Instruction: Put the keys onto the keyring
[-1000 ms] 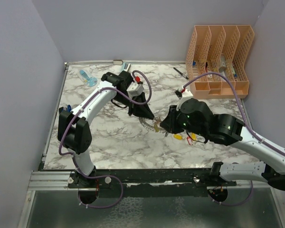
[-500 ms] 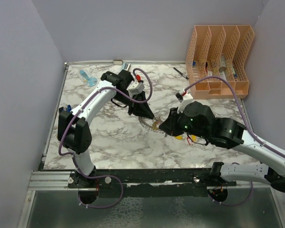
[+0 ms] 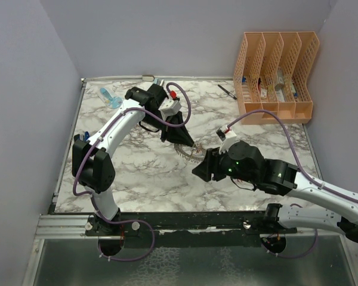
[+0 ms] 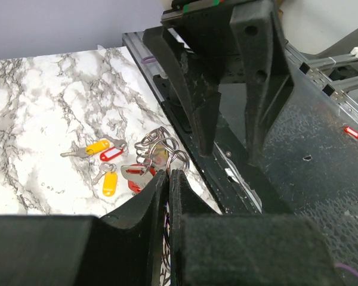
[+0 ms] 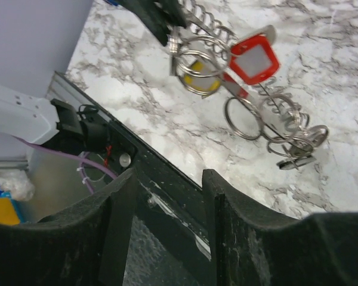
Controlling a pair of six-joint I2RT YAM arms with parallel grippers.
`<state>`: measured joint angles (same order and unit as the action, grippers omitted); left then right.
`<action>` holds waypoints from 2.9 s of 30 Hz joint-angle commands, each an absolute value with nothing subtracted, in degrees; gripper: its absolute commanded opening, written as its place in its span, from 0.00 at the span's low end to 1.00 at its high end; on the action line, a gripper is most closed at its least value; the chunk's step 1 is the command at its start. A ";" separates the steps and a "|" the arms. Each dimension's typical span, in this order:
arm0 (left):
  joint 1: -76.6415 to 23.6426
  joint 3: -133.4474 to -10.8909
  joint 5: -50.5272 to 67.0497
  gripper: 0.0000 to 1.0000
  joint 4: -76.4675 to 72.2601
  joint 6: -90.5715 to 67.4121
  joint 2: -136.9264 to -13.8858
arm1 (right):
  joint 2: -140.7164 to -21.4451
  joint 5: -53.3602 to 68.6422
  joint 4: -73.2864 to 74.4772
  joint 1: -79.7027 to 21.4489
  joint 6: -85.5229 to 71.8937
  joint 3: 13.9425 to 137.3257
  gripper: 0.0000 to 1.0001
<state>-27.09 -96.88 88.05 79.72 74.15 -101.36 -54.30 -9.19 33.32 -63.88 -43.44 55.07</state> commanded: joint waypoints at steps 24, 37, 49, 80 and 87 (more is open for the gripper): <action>-26.89 -96.53 95.59 0.00 80.51 74.71 -97.57 | -46.50 -21.00 30.93 -69.79 -25.70 67.54 0.16; -26.66 -96.47 93.14 0.00 80.42 70.84 -97.55 | -47.32 -19.68 25.08 -69.79 -16.89 58.36 0.37; -23.74 -97.39 94.22 0.00 80.42 66.74 -98.74 | -53.97 -11.51 16.07 -70.50 -29.11 52.50 0.35; -20.59 -114.29 95.70 0.00 80.42 56.19 -103.94 | -73.79 -57.95 -46.58 -82.13 83.67 91.20 0.99; -20.69 -121.76 95.27 0.00 80.42 52.06 -107.41 | -69.40 -63.09 -30.84 -71.80 62.99 87.89 0.99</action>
<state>-20.95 -117.43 87.94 80.07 55.13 -106.19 -72.75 -56.88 -42.26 -76.93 75.68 88.23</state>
